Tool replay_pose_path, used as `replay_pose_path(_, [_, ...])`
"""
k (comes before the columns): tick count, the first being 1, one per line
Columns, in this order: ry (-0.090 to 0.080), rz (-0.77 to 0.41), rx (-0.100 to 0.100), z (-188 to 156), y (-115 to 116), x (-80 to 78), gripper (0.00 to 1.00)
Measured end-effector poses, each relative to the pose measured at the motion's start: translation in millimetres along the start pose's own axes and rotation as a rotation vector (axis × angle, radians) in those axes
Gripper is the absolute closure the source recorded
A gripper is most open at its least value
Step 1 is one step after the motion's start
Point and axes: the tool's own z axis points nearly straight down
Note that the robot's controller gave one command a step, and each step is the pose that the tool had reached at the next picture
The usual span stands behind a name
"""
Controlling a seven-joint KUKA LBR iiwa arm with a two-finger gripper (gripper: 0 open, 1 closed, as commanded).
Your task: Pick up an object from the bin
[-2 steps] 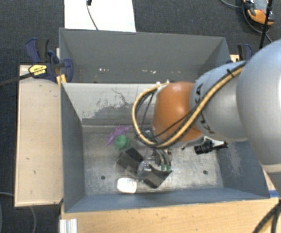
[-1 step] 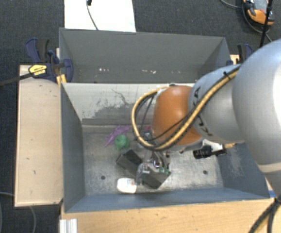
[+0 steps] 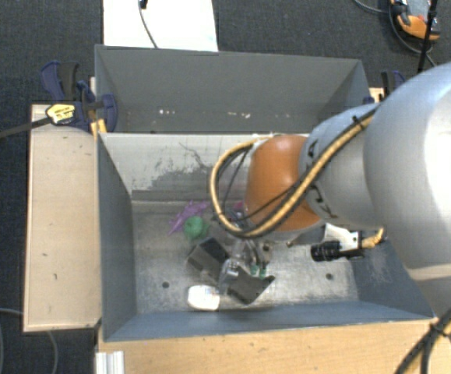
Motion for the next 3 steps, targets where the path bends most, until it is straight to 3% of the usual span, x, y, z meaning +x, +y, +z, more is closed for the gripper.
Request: replay_pose_path(3, [0.005, 0.001, -0.003, -6.7, 0.5, 3.7, 1.0])
